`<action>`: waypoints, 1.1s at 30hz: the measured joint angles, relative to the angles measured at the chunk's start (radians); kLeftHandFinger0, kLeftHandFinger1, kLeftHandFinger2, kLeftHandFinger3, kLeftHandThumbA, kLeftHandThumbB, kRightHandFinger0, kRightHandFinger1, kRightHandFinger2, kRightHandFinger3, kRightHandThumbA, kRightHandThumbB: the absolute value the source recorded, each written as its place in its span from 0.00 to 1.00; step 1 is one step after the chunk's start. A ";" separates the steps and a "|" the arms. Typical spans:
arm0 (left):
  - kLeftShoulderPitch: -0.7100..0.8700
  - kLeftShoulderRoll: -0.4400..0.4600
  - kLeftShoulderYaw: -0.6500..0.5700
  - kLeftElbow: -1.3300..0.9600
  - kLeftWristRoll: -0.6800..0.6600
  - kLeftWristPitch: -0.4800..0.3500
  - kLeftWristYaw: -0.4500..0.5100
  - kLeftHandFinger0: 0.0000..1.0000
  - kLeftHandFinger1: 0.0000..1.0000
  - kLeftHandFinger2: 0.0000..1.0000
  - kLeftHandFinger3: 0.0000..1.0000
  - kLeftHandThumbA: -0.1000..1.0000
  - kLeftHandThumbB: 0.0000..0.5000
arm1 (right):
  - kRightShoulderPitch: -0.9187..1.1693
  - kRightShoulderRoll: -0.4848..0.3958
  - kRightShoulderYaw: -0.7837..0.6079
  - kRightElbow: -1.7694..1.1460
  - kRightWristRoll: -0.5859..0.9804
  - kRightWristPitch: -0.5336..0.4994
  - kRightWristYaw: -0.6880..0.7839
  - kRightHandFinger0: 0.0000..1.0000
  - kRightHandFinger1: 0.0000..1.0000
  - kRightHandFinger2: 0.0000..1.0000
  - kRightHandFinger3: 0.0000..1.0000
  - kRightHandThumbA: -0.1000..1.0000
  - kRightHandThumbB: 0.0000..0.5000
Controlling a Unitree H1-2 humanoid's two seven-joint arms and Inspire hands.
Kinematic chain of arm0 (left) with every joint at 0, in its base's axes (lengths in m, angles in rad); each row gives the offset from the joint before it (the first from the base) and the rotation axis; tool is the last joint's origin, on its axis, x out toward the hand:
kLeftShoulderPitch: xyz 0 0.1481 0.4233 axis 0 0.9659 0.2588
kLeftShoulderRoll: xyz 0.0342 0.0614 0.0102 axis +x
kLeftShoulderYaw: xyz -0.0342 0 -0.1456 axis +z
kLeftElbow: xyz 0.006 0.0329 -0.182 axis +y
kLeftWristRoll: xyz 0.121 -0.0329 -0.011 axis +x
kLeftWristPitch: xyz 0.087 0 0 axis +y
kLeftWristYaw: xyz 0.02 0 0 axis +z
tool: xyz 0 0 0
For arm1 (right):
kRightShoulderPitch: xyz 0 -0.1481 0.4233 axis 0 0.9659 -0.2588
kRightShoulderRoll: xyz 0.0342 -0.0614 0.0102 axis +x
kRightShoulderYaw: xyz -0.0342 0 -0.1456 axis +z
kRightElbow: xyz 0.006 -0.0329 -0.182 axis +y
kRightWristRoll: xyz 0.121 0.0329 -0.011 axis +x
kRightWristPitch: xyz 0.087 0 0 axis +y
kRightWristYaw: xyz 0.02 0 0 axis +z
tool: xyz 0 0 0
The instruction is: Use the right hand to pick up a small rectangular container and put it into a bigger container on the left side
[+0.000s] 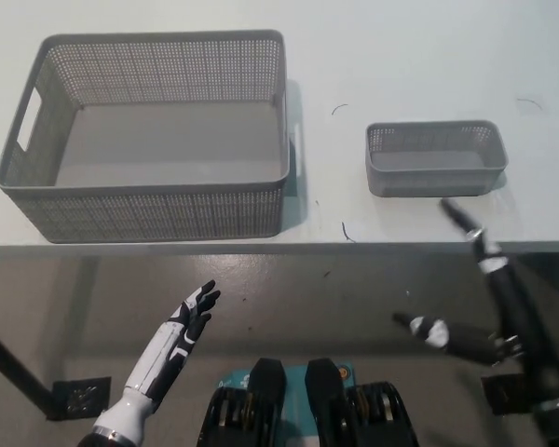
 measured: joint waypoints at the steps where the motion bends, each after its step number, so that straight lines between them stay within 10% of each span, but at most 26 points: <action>1: 0.000 0.000 0.000 0.000 0.000 0.000 -0.001 1.00 1.00 1.00 1.00 1.00 0.62 | -0.024 -0.026 -0.011 -0.033 -0.012 0.024 0.011 1.00 1.00 1.00 1.00 1.00 0.74; 14: 0.000 0.000 0.000 0.004 0.000 0.000 -0.005 1.00 1.00 1.00 1.00 1.00 0.61 | -0.535 -0.320 0.015 0.030 -0.098 0.291 0.205 1.00 1.00 1.00 1.00 1.00 0.77; 33: 0.000 0.002 0.000 0.012 0.003 -0.004 -0.009 1.00 1.00 1.00 1.00 1.00 0.58 | -1.114 -0.360 0.445 0.721 -0.222 0.409 0.599 1.00 1.00 1.00 1.00 1.00 0.83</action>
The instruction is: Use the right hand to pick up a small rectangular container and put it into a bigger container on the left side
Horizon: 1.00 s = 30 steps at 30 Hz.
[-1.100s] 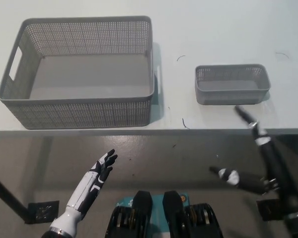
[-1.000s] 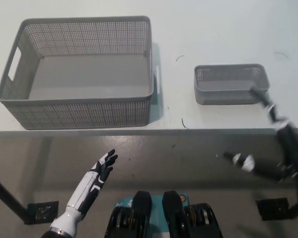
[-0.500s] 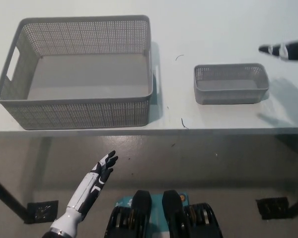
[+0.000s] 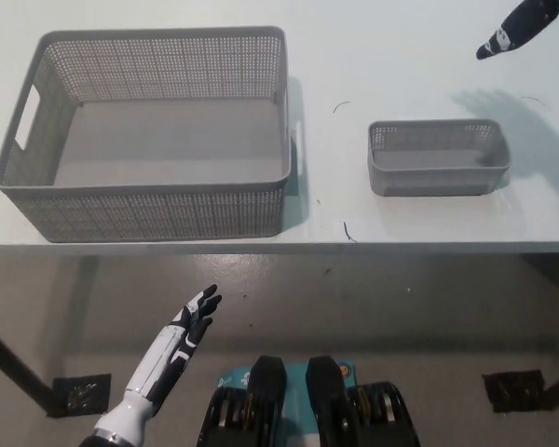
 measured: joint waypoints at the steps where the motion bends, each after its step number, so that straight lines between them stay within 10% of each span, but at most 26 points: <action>1: 0.000 0.001 0.000 0.000 0.000 -0.002 0.000 1.00 1.00 1.00 1.00 1.00 0.58 | -0.023 0.004 0.029 0.039 -0.009 -0.001 0.022 1.00 1.00 1.00 1.00 1.00 0.79; 26: 0.039 0.013 -0.014 -0.017 0.009 -0.017 -0.015 1.00 1.00 1.00 1.00 1.00 0.62 | -0.190 0.254 0.228 0.540 -0.145 -0.028 0.181 1.00 1.00 1.00 1.00 1.00 0.96; 30: 0.039 0.013 -0.018 -0.019 0.014 -0.017 -0.015 1.00 1.00 1.00 1.00 1.00 0.63 | -0.191 0.301 0.219 0.624 -0.153 -0.010 0.160 1.00 1.00 1.00 1.00 1.00 0.85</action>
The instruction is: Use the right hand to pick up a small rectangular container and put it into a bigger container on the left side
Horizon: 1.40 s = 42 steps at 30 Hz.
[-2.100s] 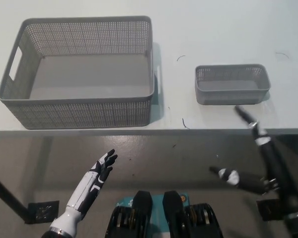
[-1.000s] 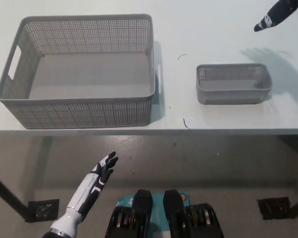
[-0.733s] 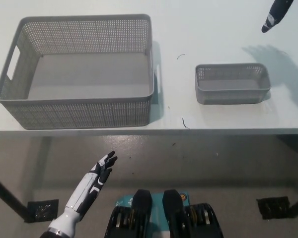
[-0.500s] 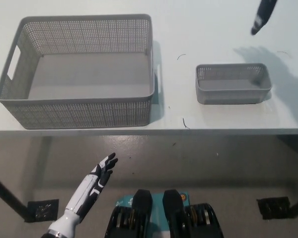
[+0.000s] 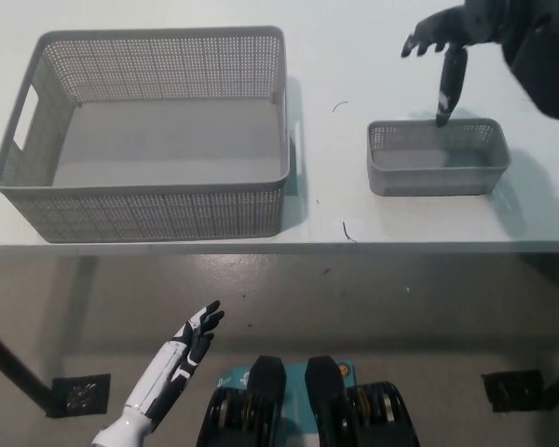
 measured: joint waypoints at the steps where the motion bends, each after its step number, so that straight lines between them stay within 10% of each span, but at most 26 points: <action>1: 0.000 0.000 0.000 0.000 0.001 0.000 0.000 1.00 1.00 1.00 1.00 1.00 0.62 | 0.000 0.009 0.001 0.029 -0.001 -0.003 -0.007 1.00 1.00 1.00 1.00 1.00 0.78; 8: 0.000 0.000 -0.002 0.000 0.002 0.000 0.000 1.00 1.00 1.00 1.00 1.00 0.64 | 0.000 0.066 0.001 0.203 -0.006 -0.055 -0.068 1.00 1.00 1.00 1.00 1.00 0.67; 26: 0.000 0.000 -0.004 -0.012 0.001 0.000 -0.004 1.00 1.00 1.00 1.00 1.00 0.64 | 0.044 0.100 -0.044 0.338 -0.004 -0.071 -0.219 1.00 1.00 1.00 1.00 1.00 0.88; 42: -0.001 0.000 -0.004 -0.016 0.001 0.000 -0.017 1.00 1.00 1.00 1.00 1.00 0.65 | 0.100 0.129 -0.087 0.352 0.004 -0.071 -0.317 1.00 1.00 1.00 1.00 1.00 0.70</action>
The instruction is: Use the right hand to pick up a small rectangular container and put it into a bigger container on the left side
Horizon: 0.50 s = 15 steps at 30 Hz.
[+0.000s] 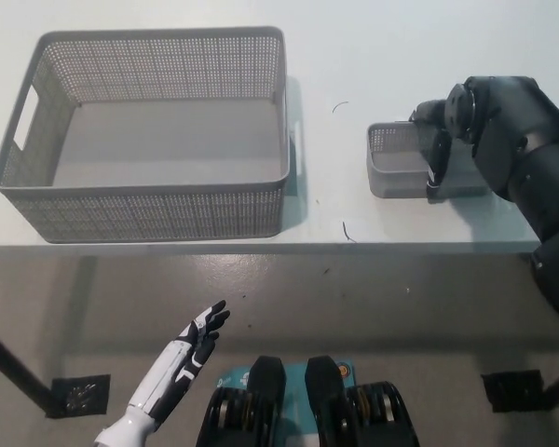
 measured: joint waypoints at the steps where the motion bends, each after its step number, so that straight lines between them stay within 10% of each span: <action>1: 0.000 0.000 0.000 0.000 0.000 0.000 -0.001 1.00 1.00 1.00 1.00 1.00 0.65 | 0.005 0.000 -0.007 0.000 0.000 -0.002 -0.017 1.00 1.00 1.00 1.00 1.00 0.67; 3: 0.000 0.000 0.000 0.000 0.000 0.000 -0.002 1.00 1.00 1.00 1.00 1.00 0.63 | 0.017 0.001 -0.024 0.000 0.002 -0.005 -0.057 1.00 1.00 1.00 1.00 0.73 0.56; 4: 0.000 0.000 0.000 0.000 0.000 0.000 -0.002 1.00 1.00 1.00 1.00 1.00 0.62 | 0.022 0.002 -0.031 0.000 0.004 -0.005 -0.072 1.00 1.00 1.00 1.00 0.55 0.35; 5: 0.000 0.000 0.000 0.000 0.000 0.000 -0.003 1.00 1.00 1.00 1.00 1.00 0.62 | 0.033 0.002 -0.042 0.000 0.007 -0.005 -0.095 0.63 0.73 0.83 0.98 0.26 0.37; 6: 0.000 0.000 0.000 0.001 0.000 0.000 -0.003 1.00 1.00 1.00 1.00 1.00 0.63 | 0.040 0.003 -0.048 -0.002 0.009 -0.006 -0.121 0.28 0.39 0.54 0.73 0.07 0.29; 8: 0.000 0.000 0.000 0.001 0.000 0.000 -0.003 1.00 1.00 1.00 1.00 1.00 0.63 | 0.047 0.003 -0.049 -0.002 0.009 -0.011 -0.166 0.42 0.56 0.63 0.66 0.00 0.28; 9: 0.000 0.000 0.000 0.002 0.000 0.001 -0.003 1.00 1.00 1.00 1.00 1.00 0.63 | 0.049 0.003 -0.049 -0.002 0.009 -0.014 -0.183 0.82 0.91 0.88 0.68 0.04 0.31; 11: 0.000 0.000 0.000 0.002 0.001 0.001 -0.003 1.00 1.00 1.00 1.00 1.00 0.63 | 0.053 0.002 -0.049 -0.002 0.008 -0.022 -0.213 0.48 0.55 0.56 0.44 0.00 0.32; 13: 0.000 0.000 0.000 0.003 0.001 0.001 -0.004 1.00 1.00 1.00 1.00 1.00 0.62 | 0.060 0.001 -0.050 -0.002 0.009 -0.036 -0.257 0.45 0.53 0.50 0.29 0.00 0.39; 15: -0.001 0.000 0.000 0.003 0.001 0.001 -0.004 1.00 1.00 1.00 1.00 1.00 0.62 | 0.064 0.000 -0.051 -0.002 0.009 -0.042 -0.282 0.22 0.29 0.33 0.25 0.00 0.35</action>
